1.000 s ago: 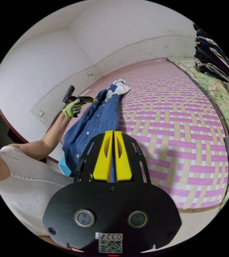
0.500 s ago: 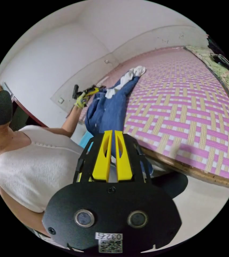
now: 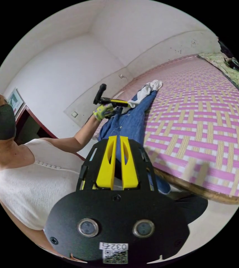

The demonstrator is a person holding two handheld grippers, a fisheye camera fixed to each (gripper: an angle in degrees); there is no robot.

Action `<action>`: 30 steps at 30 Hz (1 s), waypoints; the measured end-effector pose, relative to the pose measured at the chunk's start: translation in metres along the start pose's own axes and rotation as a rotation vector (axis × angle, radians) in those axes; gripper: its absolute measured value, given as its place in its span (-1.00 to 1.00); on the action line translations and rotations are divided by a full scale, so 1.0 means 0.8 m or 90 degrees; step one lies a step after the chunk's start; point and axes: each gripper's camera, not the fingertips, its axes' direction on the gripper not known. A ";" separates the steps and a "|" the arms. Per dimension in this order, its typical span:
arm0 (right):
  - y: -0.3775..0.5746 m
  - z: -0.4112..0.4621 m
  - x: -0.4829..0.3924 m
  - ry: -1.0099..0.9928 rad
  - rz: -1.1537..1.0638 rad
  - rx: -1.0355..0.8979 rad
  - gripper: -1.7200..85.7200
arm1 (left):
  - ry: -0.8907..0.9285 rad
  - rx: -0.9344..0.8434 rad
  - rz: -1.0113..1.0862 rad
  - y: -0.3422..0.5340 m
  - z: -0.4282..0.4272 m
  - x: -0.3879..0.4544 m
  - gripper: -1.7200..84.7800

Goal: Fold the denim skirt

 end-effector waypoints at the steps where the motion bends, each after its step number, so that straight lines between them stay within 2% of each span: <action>1: 0.005 -0.012 -0.003 0.003 0.010 0.009 -0.96 | 0.034 0.047 -0.041 -0.002 -0.037 -0.036 -0.97; 3: 0.010 -0.030 -0.010 0.012 0.020 0.026 -0.97 | 0.027 0.132 -0.139 0.006 -0.100 -0.106 -0.97; 5: 0.012 -0.045 -0.019 0.023 0.025 0.040 -0.97 | -0.018 0.223 -0.308 0.039 -0.157 -0.195 -0.97; 6: 0.012 -0.052 -0.025 0.028 0.030 0.046 -0.97 | -0.047 0.252 -0.462 0.076 -0.179 -0.257 -0.96; 7: 0.010 -0.056 -0.031 0.029 0.032 0.048 -0.97 | -0.059 0.254 -0.609 0.119 -0.188 -0.307 -0.94; 9: 0.005 -0.057 -0.041 0.030 0.033 0.044 -0.97 | -0.030 0.253 -0.721 0.173 -0.189 -0.346 -0.89; 12: -0.016 -0.046 -0.056 0.029 0.029 0.020 -0.96 | 0.055 0.316 -0.621 0.195 -0.189 -0.321 -0.89; 16: -0.082 -0.005 -0.079 0.034 0.006 -0.049 -0.88 | 0.129 0.194 -0.440 0.150 -0.154 -0.225 -0.90; 19: -0.147 0.030 -0.105 0.044 -0.024 -0.073 -0.85 | 0.129 0.116 -0.351 0.105 -0.134 -0.160 -0.91; 21: -0.192 0.055 -0.131 0.049 -0.064 -0.082 -0.85 | 0.133 0.121 -0.335 0.078 -0.135 -0.143 -0.94; 24: -0.272 0.108 -0.173 0.104 -0.116 -0.110 -0.85 | 0.179 0.189 -0.365 0.043 -0.137 -0.157 -0.98; 27: -0.343 0.156 -0.189 0.189 -0.125 -0.148 -0.84 | 0.171 0.167 -0.473 0.033 -0.101 -0.203 -0.99; 30: -0.401 0.182 -0.163 0.224 -0.068 -0.170 -0.83 | 0.128 0.124 -0.497 0.045 -0.063 -0.229 -0.98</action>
